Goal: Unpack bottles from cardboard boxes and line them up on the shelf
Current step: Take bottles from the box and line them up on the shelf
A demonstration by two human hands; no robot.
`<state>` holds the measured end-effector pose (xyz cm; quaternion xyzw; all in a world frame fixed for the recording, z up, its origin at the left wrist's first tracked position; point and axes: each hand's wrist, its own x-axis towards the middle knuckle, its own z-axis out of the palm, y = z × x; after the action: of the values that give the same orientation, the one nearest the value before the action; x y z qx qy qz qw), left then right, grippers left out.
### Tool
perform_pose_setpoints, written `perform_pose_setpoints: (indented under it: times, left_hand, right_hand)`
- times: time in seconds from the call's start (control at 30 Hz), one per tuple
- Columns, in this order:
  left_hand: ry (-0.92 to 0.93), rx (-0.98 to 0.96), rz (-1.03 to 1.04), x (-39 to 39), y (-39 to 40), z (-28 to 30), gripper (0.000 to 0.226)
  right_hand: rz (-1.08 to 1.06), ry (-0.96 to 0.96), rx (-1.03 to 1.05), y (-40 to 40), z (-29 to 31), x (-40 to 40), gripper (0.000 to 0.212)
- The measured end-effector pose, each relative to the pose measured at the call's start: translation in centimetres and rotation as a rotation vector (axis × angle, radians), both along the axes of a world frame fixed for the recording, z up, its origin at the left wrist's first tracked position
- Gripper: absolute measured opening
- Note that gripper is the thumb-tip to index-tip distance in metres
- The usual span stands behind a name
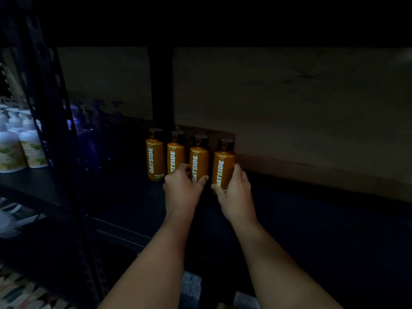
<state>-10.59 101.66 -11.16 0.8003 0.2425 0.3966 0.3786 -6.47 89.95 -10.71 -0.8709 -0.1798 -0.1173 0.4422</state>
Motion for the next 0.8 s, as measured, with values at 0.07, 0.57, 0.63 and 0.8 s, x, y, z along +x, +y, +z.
perform_pose_setpoints:
  times: [0.07, 0.57, 0.63, 0.8]
  left_hand:
    - [0.001, -0.002, 0.004, 0.05, 0.0, -0.02, 0.052]
    - [0.0, -0.015, 0.009, 0.06, 0.11, -0.25, 0.057]
    - [-0.003, -0.019, 0.005, 0.01, 0.13, -0.31, 0.058]
    - [-0.009, -0.013, 0.014, 0.1, 0.2, -0.41, 0.058]
  right_hand:
    - [0.005, -0.002, 0.004, -0.01, -0.12, 0.0, 0.086]
    - [0.026, 0.021, 0.008, -0.02, -0.03, 0.13, 0.09]
    - [0.025, 0.015, 0.007, 0.0, -0.03, 0.14, 0.09]
    - [0.02, 0.019, 0.004, 0.09, -0.01, 0.16, 0.09]
